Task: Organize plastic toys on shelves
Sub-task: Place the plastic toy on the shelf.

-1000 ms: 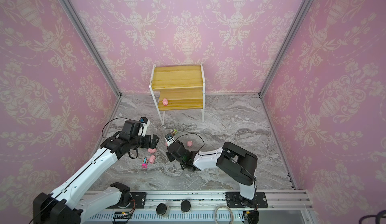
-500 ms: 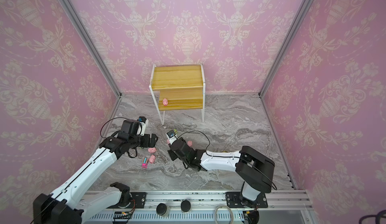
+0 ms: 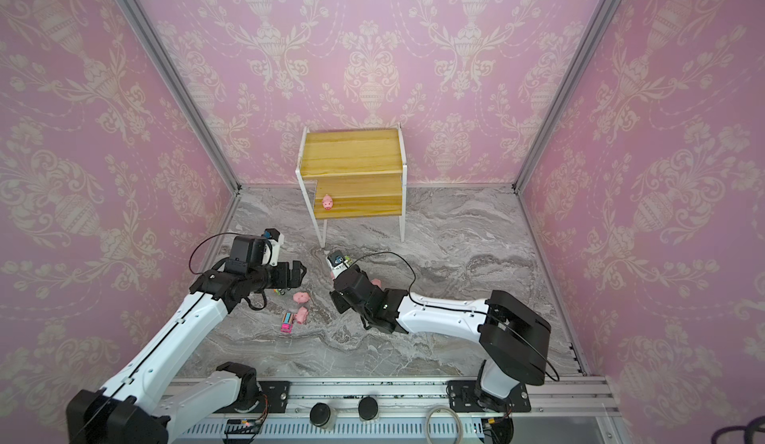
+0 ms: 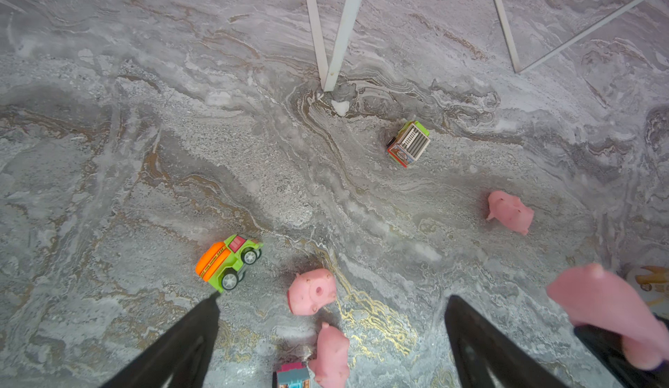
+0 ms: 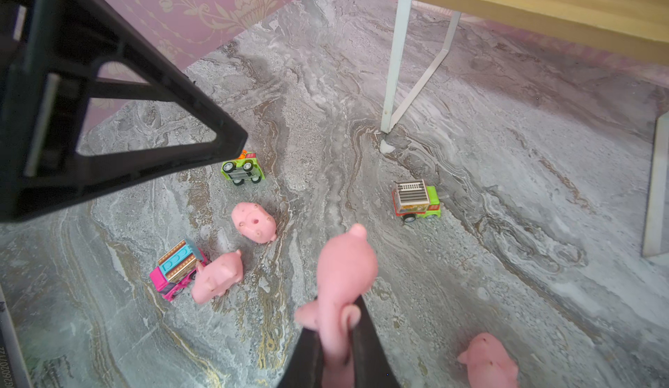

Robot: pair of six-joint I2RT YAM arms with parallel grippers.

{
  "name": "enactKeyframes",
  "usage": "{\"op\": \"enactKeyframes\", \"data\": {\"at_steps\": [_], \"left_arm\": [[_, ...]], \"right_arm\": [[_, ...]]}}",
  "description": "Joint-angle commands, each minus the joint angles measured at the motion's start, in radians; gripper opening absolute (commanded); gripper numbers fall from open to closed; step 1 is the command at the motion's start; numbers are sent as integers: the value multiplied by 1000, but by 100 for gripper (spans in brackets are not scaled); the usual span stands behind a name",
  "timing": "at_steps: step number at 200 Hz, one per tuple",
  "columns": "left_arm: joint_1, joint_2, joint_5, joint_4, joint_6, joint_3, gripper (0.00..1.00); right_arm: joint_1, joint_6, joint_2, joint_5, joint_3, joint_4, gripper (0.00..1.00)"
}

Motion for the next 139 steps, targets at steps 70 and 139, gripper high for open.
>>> {"op": "enactKeyframes", "data": {"at_steps": [70, 139], "left_arm": [[24, -32, 19, -10, -19, 18, 99], [24, -37, 36, -5, -26, 15, 99]], "right_arm": [[-84, -32, -53, 90, 85, -34, 13], [-138, -58, 47, 153, 163, 102, 13]]}}
